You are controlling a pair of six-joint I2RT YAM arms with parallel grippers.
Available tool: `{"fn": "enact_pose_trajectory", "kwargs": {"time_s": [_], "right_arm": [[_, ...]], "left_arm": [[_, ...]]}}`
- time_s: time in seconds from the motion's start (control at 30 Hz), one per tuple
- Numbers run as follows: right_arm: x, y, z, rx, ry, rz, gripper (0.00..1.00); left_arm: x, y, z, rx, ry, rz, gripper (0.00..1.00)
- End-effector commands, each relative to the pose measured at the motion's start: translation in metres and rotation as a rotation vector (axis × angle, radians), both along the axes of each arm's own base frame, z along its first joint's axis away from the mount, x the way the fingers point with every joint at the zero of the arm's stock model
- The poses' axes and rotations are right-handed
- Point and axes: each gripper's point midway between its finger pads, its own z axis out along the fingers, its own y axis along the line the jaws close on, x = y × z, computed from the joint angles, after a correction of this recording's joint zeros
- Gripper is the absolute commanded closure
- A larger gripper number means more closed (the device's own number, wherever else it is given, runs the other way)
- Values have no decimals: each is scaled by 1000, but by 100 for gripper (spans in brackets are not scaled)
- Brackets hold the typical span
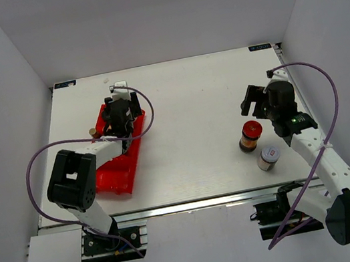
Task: Organize the condiment bottles
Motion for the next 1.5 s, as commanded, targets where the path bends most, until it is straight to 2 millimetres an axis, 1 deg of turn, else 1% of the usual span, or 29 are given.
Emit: {"fn": "enact_pose_trajectory", "kwargs": {"time_s": [0.0, 0.2, 0.43, 0.57, 0.6, 0.63, 0.73, 0.8, 0.83, 0.87, 0.9, 0.93, 0.97, 1.0, 1.03, 1.07, 1.1, 1.13, 1.2, 1.23, 1.27, 1.3, 1.33, 1.4, 1.43, 1.47], "right_arm": [[9, -3, 21, -16, -71, -9, 11], [9, -5, 18, -23, -66, -14, 11], [9, -4, 16, -21, -62, -9, 11], [9, -3, 14, -21, -55, -8, 11], [9, -4, 14, -21, -55, -9, 11], [9, -4, 14, -20, -53, -8, 11], [9, -3, 13, -19, -51, -7, 11], [9, -3, 13, -18, -51, -7, 11], [8, -3, 14, -18, -51, -6, 11], [8, -3, 15, -18, -51, -6, 11], [8, -2, 17, -15, -55, -4, 11], [7, -3, 18, -15, -57, -6, 11], [7, -3, 19, -14, -56, -8, 11], [7, -3, 23, -12, -63, -5, 11], [6, -3, 26, -9, -69, -6, 11], [4, -3, 26, -10, -61, -4, 11], [4, -3, 30, -7, -67, -7, 11], [3, -2, 33, -4, -70, -5, 11], [-1, -3, 31, 11, -56, -13, 11], [-4, -3, 30, 20, -48, -21, 10], [-6, -3, 27, 25, -31, -30, 11], [-13, -9, 18, 14, 18, -63, 11], [-15, -13, 17, 20, 41, -98, 11], [-21, -21, 11, -4, 86, -142, 10], [-30, -24, 3, -6, 139, -159, 11], [-35, -29, -1, -6, 164, -201, 11]], "left_arm": [[7, 1, 30, -49, -115, 16, 34], [9, 12, 18, -34, -116, 77, 33], [9, 15, 6, -27, -94, 98, 32], [6, 17, -2, -43, -68, 115, 24], [6, 17, -3, -47, -64, 123, 18], [4, 19, -6, -57, -54, 134, 16], [2, 20, -6, -75, -47, 145, 11], [1, 19, -3, -88, -51, 142, 6], [0, 19, -1, -90, -47, 141, 5], [-1, 19, 1, -95, -47, 144, 5], [-1, 19, 11, -112, -66, 143, 4], [-2, 18, 12, -112, -55, 140, 2], [-3, 18, 18, -118, -60, 136, 2], [-2, 14, 34, -136, -85, 116, 2], [-4, 13, 36, -133, -69, 109, 2], [-5, 12, 43, -137, -72, 103, 2], [-5, 7, 56, -148, -79, 68, 2], [-4, 3, 64, -143, -48, 57, 2], [-3, -2, 78, -170, -20, 44, 2], [-4, -7, 89, -175, 0, 26, 2], [-4, -8, 95, -187, 9, 22, 2], [-6, -11, 101, -218, 18, 18, 2], [-12, -20, 105, -235, 41, -37, 2], [-17, -39, 122, -281, 36, -129, 2], [-30, -57, 120, -297, 76, -210, 2], [-36, -70, 121, -302, 81, -259, 2]]}}
